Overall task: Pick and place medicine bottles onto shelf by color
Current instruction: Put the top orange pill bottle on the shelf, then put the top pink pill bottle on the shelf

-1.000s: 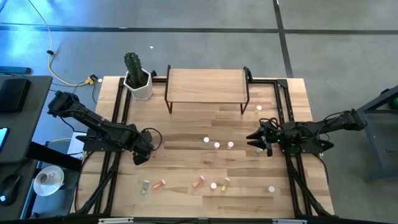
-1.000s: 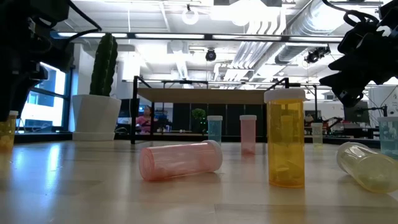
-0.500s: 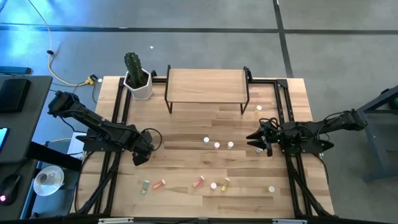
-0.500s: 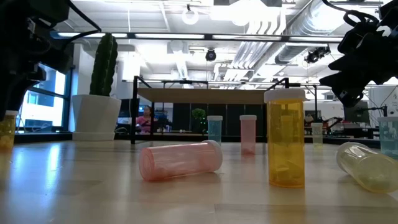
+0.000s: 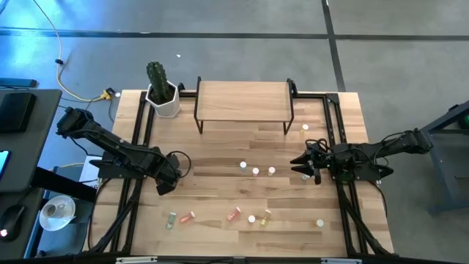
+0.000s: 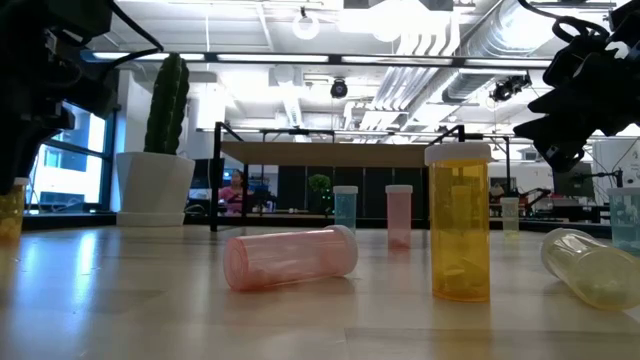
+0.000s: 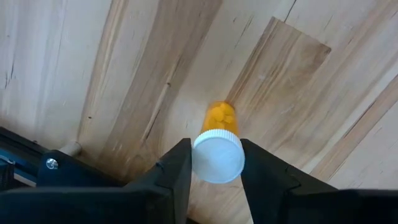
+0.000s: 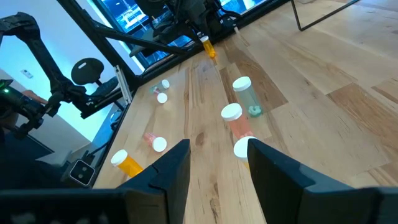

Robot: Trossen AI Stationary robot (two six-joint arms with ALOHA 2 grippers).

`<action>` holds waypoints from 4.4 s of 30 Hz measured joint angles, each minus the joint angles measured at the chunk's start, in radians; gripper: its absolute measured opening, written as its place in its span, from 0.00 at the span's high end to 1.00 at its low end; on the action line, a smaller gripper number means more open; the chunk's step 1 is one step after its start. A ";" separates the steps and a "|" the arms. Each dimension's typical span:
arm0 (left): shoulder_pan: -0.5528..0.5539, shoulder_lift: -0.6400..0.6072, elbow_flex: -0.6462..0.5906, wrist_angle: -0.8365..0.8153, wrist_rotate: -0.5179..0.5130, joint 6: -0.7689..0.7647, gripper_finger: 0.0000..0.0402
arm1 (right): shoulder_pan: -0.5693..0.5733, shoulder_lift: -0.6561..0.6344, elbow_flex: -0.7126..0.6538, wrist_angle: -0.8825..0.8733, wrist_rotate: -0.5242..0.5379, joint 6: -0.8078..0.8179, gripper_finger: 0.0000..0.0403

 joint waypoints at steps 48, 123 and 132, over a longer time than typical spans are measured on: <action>0.907 0.173 1.033 0.168 -0.274 1.056 0.71 | 0.000 0.000 0.000 0.000 0.000 0.000 0.62; 1.107 0.787 1.404 -0.284 -0.077 0.975 0.62 | 0.000 0.000 0.000 0.000 0.000 0.000 0.62; 1.104 0.785 1.518 -0.353 -0.080 0.978 0.62 | 0.000 0.000 0.000 0.000 0.000 0.000 0.62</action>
